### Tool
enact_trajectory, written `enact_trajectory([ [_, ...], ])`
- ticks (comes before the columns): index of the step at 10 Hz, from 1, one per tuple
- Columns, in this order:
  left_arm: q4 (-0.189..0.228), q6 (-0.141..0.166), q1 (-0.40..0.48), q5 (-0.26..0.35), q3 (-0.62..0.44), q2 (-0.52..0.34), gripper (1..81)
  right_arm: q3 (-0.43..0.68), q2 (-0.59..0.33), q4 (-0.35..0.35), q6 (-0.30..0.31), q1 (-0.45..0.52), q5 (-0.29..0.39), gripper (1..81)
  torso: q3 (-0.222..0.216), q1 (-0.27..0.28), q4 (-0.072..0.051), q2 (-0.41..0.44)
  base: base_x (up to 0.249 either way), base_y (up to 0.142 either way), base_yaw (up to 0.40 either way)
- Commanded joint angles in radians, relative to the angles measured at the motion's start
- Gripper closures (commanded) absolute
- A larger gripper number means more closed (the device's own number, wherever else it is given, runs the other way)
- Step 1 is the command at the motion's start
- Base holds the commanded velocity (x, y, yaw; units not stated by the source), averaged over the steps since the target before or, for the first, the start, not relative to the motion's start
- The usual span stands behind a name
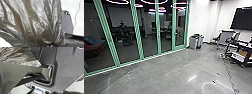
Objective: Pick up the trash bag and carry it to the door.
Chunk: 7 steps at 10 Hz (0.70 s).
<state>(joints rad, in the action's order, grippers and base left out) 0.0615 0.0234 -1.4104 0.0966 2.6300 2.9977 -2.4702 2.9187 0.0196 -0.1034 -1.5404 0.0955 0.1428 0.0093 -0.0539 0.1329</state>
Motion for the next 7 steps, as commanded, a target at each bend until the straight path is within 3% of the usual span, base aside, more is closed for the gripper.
enact_trajectory([
  [1,0.006,-0.005,0.06,0.057,-0.005,0.001,81.1,0.007,0.001,-0.004,-0.001,0.045,0.061,1.0,0.0,0.0,0.0,0.0,0.173,0.0,0.0],
  [7,0.008,-0.005,0.06,0.057,-0.005,0.003,81.1,0.004,0.003,-0.004,-0.001,0.048,0.061,1.0,0.0,0.0,0.0,0.0,0.187,0.0,0.0],
])
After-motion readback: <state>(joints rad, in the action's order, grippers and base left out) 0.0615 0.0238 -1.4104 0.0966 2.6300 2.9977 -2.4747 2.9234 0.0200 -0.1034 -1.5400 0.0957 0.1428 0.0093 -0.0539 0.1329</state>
